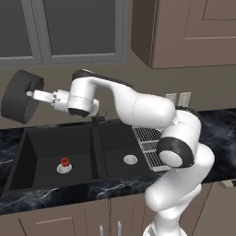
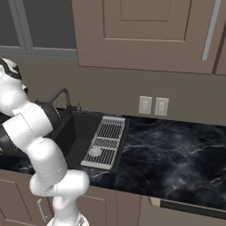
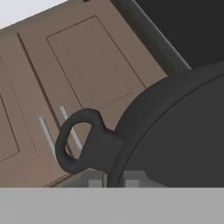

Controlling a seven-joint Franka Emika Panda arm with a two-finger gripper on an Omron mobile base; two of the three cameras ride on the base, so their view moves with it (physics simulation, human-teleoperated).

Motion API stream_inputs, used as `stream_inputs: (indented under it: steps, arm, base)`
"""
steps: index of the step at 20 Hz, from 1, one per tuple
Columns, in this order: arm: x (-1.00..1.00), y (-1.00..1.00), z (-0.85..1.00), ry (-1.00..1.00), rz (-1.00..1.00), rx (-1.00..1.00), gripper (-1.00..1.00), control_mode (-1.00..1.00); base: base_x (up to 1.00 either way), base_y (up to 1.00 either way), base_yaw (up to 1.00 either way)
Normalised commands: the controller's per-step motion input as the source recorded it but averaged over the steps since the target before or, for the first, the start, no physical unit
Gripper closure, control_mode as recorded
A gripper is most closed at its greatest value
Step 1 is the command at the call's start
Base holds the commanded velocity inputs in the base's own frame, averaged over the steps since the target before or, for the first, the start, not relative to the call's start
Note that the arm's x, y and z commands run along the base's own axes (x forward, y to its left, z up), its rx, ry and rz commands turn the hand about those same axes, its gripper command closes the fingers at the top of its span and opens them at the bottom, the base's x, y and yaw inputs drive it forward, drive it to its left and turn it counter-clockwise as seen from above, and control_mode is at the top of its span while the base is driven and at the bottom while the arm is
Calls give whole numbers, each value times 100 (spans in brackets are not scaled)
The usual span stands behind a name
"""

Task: Dump the bell pepper from the pot into the sink. Then turn on the water and wash the bell pepper. Then turn off the water and put the bell pepper back in the pot.

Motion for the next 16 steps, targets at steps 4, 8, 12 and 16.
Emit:
stream_inputs:
  steps: [4, 8, 12, 16]
  arm:
    - [-62, 0, 52, 0, -7, -21, 100, -100]
    - [-36, 0, 43, 0, -8, -30, 100, -100]
    - [-8, -9, 30, 0, -12, -34, 100, -100]
    - [0, -24, 15, 0, -14, -35, 100, -100]
  base:
    - [0, 0, 0]
    - [0, 0, 0]
    - [0, 0, 0]
    - [0, 0, 0]
